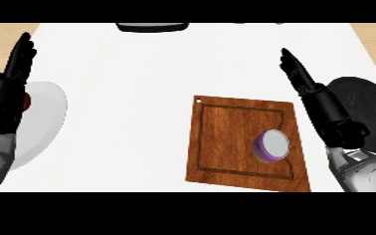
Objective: Pick the can from the cutting board and place it in the pan
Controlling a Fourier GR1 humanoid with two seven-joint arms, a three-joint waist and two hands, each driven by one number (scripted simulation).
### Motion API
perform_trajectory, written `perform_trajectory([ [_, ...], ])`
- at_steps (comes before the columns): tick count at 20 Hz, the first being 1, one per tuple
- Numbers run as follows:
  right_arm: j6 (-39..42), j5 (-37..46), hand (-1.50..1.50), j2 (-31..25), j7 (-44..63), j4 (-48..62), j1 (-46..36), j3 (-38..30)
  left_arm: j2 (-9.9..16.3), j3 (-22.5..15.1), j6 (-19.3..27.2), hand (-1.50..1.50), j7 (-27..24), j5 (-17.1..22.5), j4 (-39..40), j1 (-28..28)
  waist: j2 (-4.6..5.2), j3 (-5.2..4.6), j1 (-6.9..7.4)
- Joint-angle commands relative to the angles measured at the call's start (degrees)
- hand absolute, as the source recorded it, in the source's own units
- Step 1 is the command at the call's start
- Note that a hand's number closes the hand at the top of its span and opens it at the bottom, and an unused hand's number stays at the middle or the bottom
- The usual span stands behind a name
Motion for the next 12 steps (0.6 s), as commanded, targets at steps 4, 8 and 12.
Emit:
perform_trajectory([
  [4,16.93,-16.61,1.5,2.64,-7.14,-2.68,-4.04,-1.87,-11.37,-6.95,-1.83,0.0,-2.57,4.72,-3.67,3.2,0.4,-1.71,0.93],
  [8,17.71,-14.61,1.5,-4.52,-10.81,4.63,0.92,-9.32,-19.0,-11.41,-3.99,0.0,-4.28,9.67,-4.16,7.69,0.39,-1.79,-1.02],
  [12,39.2,-22.76,-1.5,-12.2,-24.4,12.55,6.67,-15.21,-19.63,-11.32,-4.06,0.0,-6.81,8.73,-3.23,8.23,0.33,-1.67,-0.73],
])
